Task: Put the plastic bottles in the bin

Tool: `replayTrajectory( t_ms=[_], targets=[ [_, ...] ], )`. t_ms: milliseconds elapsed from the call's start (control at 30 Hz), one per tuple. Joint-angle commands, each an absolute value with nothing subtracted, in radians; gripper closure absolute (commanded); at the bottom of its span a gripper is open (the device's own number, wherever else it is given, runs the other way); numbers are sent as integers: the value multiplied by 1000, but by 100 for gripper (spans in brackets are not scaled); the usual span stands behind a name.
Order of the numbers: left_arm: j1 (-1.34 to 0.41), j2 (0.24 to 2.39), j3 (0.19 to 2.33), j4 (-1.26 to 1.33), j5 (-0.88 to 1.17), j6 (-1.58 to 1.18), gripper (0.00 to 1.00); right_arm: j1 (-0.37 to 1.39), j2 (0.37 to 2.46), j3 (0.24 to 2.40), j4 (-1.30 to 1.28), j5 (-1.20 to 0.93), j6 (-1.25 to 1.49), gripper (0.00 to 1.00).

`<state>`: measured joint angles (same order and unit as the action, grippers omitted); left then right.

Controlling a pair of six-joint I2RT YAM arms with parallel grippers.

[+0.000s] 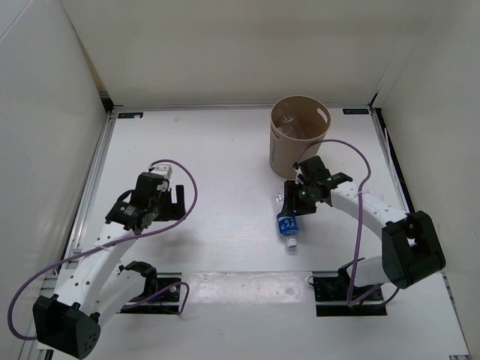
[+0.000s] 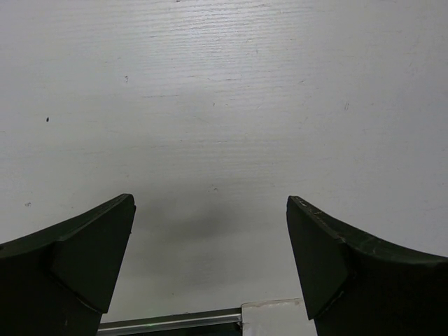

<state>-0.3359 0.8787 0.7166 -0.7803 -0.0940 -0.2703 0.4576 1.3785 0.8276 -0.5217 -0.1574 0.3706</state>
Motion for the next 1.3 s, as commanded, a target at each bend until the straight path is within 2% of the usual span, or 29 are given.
replayTrajectory(
  t_ms=[0,100,267,333,400,533,1067,1167,1267],
  targets=[
    [-336,851,718,-787,-113,-281,0,501,1413,827,-531,-126,330,45],
    [-337,857,716,-784,-114,-281,0,523,1408,821,-538,-138,298,46],
    [-336,883,719,-778,-110,-281,0,569,1379,825,-566,-132,267,56],
    [-337,894,719,-778,-104,-281,0,600,1374,825,-563,-138,261,56],
    [-336,900,722,-776,-101,-278,0,636,1370,828,-557,-140,246,47],
    [-337,910,723,-773,-91,-275,0,676,1388,841,-554,-141,235,38],
    [-342,859,704,-765,-78,-270,0,802,1560,928,-529,-144,230,35],
    [-339,848,704,-770,-77,-267,0,833,1604,945,-499,-147,212,45],
    [-341,838,703,-769,-77,-268,0,891,1634,980,-471,-137,100,61]
  ],
)
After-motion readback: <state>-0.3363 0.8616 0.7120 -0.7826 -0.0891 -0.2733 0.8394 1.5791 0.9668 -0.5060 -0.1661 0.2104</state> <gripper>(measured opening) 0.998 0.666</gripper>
